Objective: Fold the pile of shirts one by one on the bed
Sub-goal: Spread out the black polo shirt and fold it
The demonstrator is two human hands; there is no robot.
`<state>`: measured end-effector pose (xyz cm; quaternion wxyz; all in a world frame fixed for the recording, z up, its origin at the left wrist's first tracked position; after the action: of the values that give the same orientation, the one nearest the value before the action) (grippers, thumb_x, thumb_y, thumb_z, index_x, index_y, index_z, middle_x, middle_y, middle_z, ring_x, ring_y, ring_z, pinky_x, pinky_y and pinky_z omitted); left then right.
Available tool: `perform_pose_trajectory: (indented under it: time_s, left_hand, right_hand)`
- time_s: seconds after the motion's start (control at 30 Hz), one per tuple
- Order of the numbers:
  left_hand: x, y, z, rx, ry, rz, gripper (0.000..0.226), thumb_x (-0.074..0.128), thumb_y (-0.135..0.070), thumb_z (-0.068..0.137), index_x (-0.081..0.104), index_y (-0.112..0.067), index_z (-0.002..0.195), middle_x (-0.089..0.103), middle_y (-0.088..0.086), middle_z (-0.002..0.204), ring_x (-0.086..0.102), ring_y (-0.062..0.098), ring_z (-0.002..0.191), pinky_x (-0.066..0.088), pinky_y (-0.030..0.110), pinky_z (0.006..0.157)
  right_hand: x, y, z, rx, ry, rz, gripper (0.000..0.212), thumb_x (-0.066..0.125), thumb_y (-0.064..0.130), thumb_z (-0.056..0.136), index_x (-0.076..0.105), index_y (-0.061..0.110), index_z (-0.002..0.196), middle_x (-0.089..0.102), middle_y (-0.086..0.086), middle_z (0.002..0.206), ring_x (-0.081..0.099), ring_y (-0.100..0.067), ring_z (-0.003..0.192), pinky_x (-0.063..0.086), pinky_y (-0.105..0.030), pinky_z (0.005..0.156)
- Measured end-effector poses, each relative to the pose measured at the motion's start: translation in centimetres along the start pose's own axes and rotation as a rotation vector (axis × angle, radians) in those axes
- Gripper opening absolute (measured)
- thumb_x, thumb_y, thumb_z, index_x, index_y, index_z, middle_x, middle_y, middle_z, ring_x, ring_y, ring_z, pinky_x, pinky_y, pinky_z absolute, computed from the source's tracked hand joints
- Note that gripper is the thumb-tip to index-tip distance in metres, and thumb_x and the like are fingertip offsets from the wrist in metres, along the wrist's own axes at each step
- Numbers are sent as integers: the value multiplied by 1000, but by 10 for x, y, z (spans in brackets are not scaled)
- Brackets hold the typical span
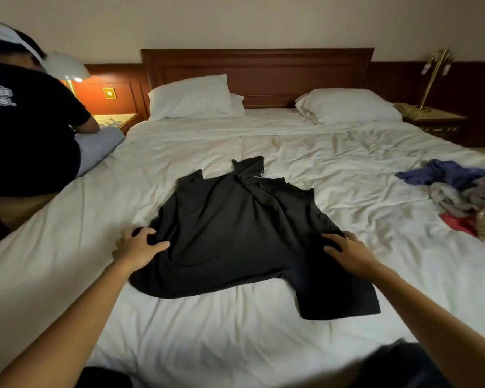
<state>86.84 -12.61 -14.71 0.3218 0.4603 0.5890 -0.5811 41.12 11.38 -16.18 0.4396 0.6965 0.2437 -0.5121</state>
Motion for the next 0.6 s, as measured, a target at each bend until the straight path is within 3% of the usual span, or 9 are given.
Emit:
perform_pose_trajectory:
  time_s: [0.07, 0.13, 0.23, 0.33, 0.4, 0.43, 0.53, 0.6]
  left_hand:
    - [14, 12, 3, -95, 18, -82, 73, 67, -56, 87, 38, -29, 148, 30, 17, 152, 37, 43, 133, 33, 51, 110]
    - [22, 13, 3, -82, 9, -174, 67, 70, -43, 90, 43, -22, 147, 48, 17, 146, 49, 41, 128, 42, 46, 104]
    - [18, 14, 3, -95, -173, -525, 37, 73, -15, 88, 65, -12, 124, 62, 14, 132, 58, 36, 119, 47, 39, 99]
    - [-5, 29, 0, -174, -413, -658, 33, 67, 1, 86, 68, -14, 115, 68, 15, 118, 62, 37, 109, 52, 43, 95]
    - [-22, 39, -2, -203, -516, -470, 39, 63, 1, 86, 64, -19, 119, 62, 17, 124, 59, 41, 111, 52, 48, 93]
    - [-26, 43, -1, -224, -492, -303, 40, 65, -3, 86, 61, -21, 122, 54, 17, 131, 54, 42, 114, 50, 50, 93]
    - [-30, 44, 0, -308, -260, 222, 41, 73, -27, 85, 59, -23, 123, 27, 13, 140, 35, 38, 122, 39, 47, 98]
    - [-28, 40, 6, -286, -184, 342, 50, 75, -43, 82, 57, -24, 125, 18, 12, 146, 28, 37, 130, 38, 44, 103]
  right_hand:
    - [12, -3, -1, 93, -9, -50, 51, 53, 50, 96, 42, 44, 145, 42, -12, 142, 45, -38, 128, 37, -45, 111]
    - [16, -1, 0, 95, -30, 3, 49, 55, 42, 97, 45, 38, 145, 46, -13, 130, 52, -36, 120, 40, -41, 108]
    - [10, 3, 5, 69, -29, 40, 41, 54, 15, 97, 59, 27, 136, 46, -8, 112, 60, -32, 107, 43, -34, 102]
    - [-6, -2, 7, 89, -71, -74, 39, 47, 4, 95, 68, 22, 123, 47, -9, 113, 61, -34, 103, 48, -38, 98]
    - [-14, -5, 8, 146, -34, -207, 35, 45, 12, 97, 65, 21, 123, 50, -12, 120, 59, -34, 108, 49, -40, 97]
    - [-17, -4, 8, 181, -5, -292, 33, 44, 17, 98, 62, 19, 125, 51, -12, 123, 58, -34, 111, 49, -40, 97]
    - [-20, 13, 12, 214, 30, -489, 40, 50, 45, 95, 57, 25, 128, 46, -8, 134, 45, -33, 126, 42, -44, 98]
    - [-10, 34, 21, 101, 5, -434, 51, 48, 62, 92, 52, 36, 135, 40, -8, 144, 36, -34, 134, 34, -50, 105]
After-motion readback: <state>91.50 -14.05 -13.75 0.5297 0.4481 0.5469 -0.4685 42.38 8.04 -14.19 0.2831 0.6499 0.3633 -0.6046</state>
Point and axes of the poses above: each hand's wrist, its own z-axis towards the middle knuckle, its own x-axis out of the palm, y = z × x, the point moved 5 cm from there along z, towards the middle knuckle
